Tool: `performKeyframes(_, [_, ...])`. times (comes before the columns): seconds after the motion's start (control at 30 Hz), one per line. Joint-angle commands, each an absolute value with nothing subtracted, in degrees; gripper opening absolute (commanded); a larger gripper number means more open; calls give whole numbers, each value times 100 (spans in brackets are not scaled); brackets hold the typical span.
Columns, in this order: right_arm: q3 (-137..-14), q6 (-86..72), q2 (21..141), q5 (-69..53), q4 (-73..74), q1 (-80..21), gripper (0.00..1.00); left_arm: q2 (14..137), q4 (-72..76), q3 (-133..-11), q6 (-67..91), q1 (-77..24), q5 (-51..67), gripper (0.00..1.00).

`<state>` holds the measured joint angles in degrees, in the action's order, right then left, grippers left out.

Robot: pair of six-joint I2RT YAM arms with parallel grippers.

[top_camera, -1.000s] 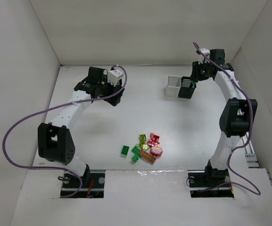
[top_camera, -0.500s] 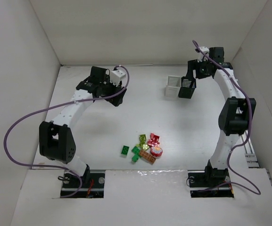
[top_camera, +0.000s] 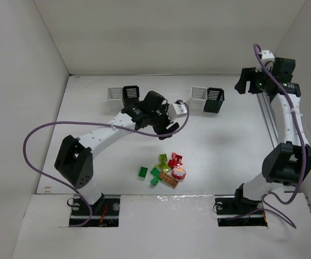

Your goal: Sort the legos into containers by color

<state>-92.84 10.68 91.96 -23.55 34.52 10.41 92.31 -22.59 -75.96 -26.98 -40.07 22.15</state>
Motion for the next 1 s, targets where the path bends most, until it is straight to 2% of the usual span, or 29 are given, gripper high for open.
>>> performKeyframes(0.0, [-8711,1002,8939,-2549,3524,1502,83,9623,-2180,-7979,-2812,-4174,2522,60])
performKeyframes(0.07, [-8386,1002,8685,-2619,3524,1564,83,9947,-2389,-8138,-2917,-4341,2645,50])
performKeyframes(0.17, [-8174,1055,8473,-2619,3524,1617,83,10177,-2522,-8262,-3137,-4482,2760,43])
performKeyframes(0.4, [-8042,1169,8280,-2619,3752,1617,83,10300,-2540,-7857,-3647,-4825,2708,51])
performKeyframes(0.6, [-7919,1169,8279,-2681,3753,1617,83,10328,-2549,-7797,-3419,-4939,2426,51])
performKeyframes(0.8, [-7866,1169,8279,-2786,3753,1617,83,10125,-2487,-7384,-3875,-5150,2539,45])
performKeyframes(0.97, [-7813,1169,8279,-2786,3806,1617,83,10187,-2706,-7611,-4332,-5150,2795,42])
